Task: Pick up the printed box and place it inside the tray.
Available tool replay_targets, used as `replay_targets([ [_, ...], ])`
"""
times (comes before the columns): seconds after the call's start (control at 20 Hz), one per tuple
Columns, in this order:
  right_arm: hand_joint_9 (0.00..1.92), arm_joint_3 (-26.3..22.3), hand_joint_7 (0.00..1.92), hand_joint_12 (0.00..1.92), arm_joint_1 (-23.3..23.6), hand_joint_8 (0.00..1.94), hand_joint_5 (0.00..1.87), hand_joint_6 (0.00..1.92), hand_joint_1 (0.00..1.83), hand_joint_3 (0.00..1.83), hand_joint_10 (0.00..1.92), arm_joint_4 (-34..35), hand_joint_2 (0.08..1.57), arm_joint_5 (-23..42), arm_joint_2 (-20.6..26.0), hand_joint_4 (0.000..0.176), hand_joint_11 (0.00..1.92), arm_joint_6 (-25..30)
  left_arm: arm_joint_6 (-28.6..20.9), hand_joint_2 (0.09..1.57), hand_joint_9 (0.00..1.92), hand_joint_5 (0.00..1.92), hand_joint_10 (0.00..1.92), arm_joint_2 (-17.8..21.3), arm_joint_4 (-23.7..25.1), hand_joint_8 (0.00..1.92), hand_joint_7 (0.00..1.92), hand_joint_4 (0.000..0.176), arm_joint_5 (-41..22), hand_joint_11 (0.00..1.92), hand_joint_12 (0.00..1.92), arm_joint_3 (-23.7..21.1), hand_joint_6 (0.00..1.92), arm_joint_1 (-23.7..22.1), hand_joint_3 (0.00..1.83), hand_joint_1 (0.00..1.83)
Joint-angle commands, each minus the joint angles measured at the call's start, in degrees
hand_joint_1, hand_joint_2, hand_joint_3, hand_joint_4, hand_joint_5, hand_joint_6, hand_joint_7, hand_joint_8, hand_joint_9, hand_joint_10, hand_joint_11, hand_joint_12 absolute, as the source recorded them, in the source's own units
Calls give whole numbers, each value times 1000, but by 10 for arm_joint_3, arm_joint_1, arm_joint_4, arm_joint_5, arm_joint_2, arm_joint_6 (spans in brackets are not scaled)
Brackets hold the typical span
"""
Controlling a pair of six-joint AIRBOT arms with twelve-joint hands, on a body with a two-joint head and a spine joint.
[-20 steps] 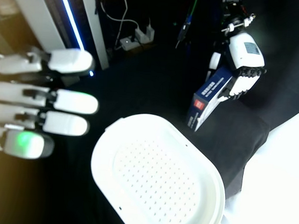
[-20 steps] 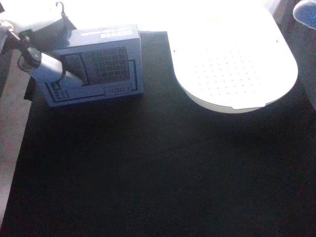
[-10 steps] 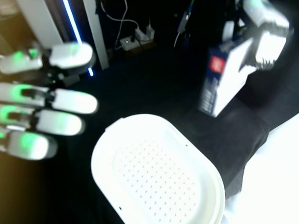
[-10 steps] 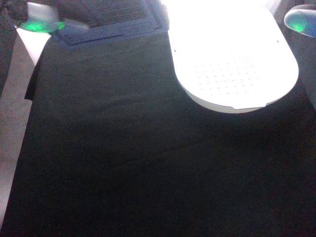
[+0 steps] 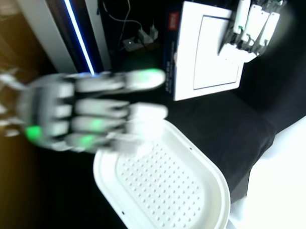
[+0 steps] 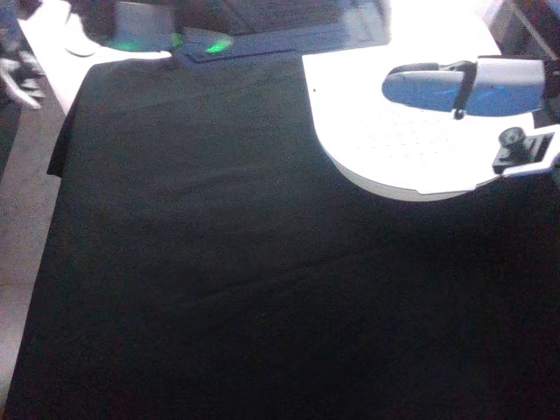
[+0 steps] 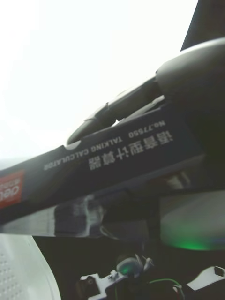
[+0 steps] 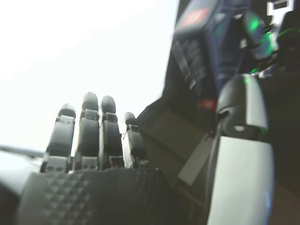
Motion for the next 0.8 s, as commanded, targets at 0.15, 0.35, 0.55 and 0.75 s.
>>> replay_targets([
  [0.15,214,19,182,750,14,1,0,0,545,0,9,12,713,65,-22,126,0,29,-2,1060,1488,1000,136,-23,-17,807,1201,0,-91,1104,1095,9,785,-5,0,1291],
  [0.35,258,21,211,786,20,3,22,4,545,8,8,12,762,65,-35,89,0,29,-2,1052,1488,996,129,-40,-28,704,1239,0,-106,1133,1022,13,829,5,0,1291],
  [0.55,417,21,404,863,24,13,332,42,705,7,18,9,782,65,-41,0,0,30,-2,1055,1526,969,112,-54,-38,686,1253,0,-115,1190,914,18,856,16,1,1295],
  [0.75,1130,21,1068,1541,30,999,1017,643,1109,2,1171,1,1050,65,-45,0,949,33,-2,1060,1568,967,105,-62,-45,746,1233,0,-119,1229,914,21,820,24,1,1294],
])
